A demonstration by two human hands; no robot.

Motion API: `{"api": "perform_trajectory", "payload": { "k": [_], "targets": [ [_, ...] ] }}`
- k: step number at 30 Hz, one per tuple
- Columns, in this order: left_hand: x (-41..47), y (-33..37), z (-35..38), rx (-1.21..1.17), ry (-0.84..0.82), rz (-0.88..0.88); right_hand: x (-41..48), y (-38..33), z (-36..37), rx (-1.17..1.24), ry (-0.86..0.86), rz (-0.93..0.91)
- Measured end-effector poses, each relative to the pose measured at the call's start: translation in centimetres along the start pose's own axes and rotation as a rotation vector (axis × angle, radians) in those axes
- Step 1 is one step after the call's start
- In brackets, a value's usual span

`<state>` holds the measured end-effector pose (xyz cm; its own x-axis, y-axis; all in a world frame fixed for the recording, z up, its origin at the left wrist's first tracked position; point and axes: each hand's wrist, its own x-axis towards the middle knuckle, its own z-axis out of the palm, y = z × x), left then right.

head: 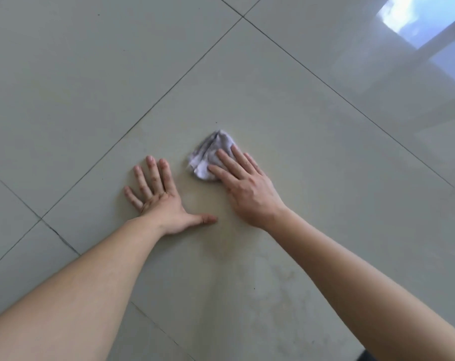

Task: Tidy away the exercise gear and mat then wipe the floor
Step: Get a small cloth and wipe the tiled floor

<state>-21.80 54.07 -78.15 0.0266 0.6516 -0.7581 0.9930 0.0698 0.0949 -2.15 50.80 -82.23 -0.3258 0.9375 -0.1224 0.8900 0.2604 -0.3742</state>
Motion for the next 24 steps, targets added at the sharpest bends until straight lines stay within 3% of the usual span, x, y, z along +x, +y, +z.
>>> {"api": "perform_trajectory", "payload": {
  "k": [2,4,7,10,12,16,19,24],
  "targets": [
    [0.0,0.0,0.1,0.009,0.012,-0.003,-2.7,2.7,-1.4,-0.061,-0.077,-0.12],
    [0.0,-0.1,0.2,0.023,0.014,0.0,-5.6,7.0,-3.0,-0.101,-0.038,-0.032],
    [-0.1,-0.1,0.4,0.028,0.014,-0.001,-11.4,12.9,-5.3,-0.053,0.127,0.468],
    [-0.4,0.1,0.2,0.049,0.02,-0.01,-16.3,13.3,-5.3,0.078,0.282,1.035],
    [-0.8,0.3,0.0,0.067,0.023,-0.028,-17.5,10.2,-3.8,0.109,0.341,1.175],
    [-1.9,1.7,-0.8,0.164,0.111,-0.05,-17.6,1.5,-0.7,0.156,0.228,0.927],
    [-3.4,4.3,-1.4,0.251,0.097,0.072,-16.0,-2.0,-3.2,0.231,0.032,0.817],
    [-7.9,12.6,-5.9,0.352,0.224,0.187,-11.7,3.8,-11.3,0.29,-0.006,0.746]
  ]
}}
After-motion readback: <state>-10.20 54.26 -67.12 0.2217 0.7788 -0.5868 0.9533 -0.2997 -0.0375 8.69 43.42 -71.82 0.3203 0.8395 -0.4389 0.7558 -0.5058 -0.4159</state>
